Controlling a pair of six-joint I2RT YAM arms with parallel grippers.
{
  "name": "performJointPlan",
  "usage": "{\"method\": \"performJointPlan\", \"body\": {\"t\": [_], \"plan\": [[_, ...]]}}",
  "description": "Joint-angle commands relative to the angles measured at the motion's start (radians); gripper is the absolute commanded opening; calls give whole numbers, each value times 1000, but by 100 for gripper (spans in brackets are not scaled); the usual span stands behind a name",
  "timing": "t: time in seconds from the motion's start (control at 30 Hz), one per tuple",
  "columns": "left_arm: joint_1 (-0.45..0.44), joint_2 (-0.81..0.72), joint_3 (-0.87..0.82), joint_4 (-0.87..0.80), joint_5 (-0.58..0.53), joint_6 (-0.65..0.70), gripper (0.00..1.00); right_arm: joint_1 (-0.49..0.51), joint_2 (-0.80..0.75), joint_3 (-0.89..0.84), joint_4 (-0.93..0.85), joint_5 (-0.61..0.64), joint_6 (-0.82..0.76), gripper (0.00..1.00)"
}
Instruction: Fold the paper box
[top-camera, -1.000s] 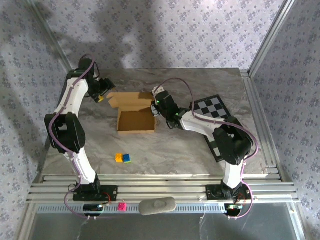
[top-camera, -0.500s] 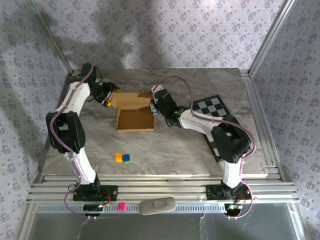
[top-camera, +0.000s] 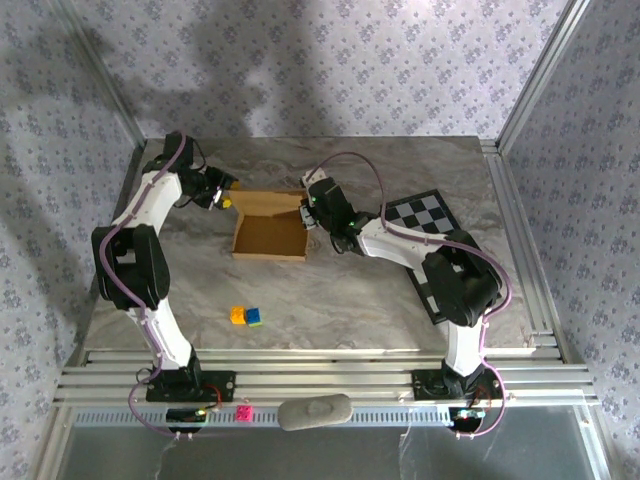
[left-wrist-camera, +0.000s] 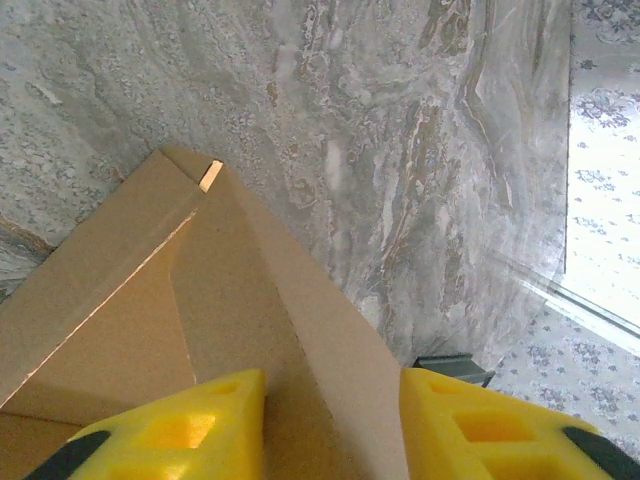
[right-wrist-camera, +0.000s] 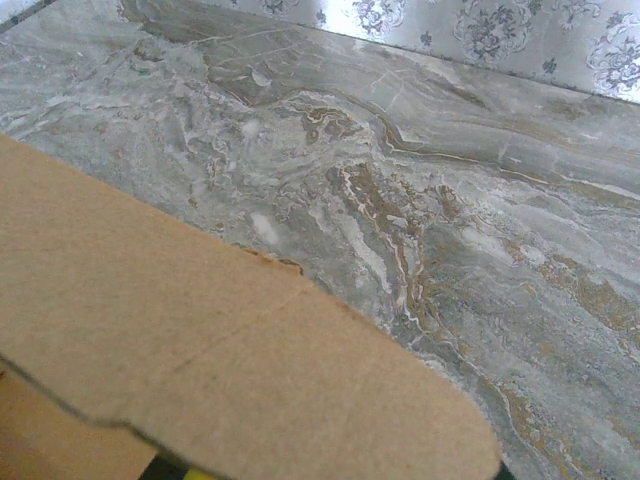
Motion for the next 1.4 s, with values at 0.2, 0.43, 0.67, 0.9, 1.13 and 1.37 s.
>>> {"method": "performJointPlan", "body": {"t": [0.2, 0.43, 0.67, 0.9, 1.13, 1.37], "plan": [[-32, -25, -63, 84, 77, -96, 33, 6, 14, 41, 4, -37, 17, 0], [-43, -45, -103, 115, 79, -150, 20, 2, 14, 40, 6, -41, 18, 0], [-43, -51, -113, 118, 59, -164, 9, 1, 12, 41, 1, -42, 25, 0], [-42, -51, -102, 101, 43, -166, 0, -9, -20, 78, -71, -11, 67, 2], [-43, -44, -73, 62, 26, -138, 0, -57, -126, 144, -262, -111, 259, 54], [-46, -30, -48, 39, 11, -119, 0, -76, -269, 172, -425, -219, 409, 72]]}}
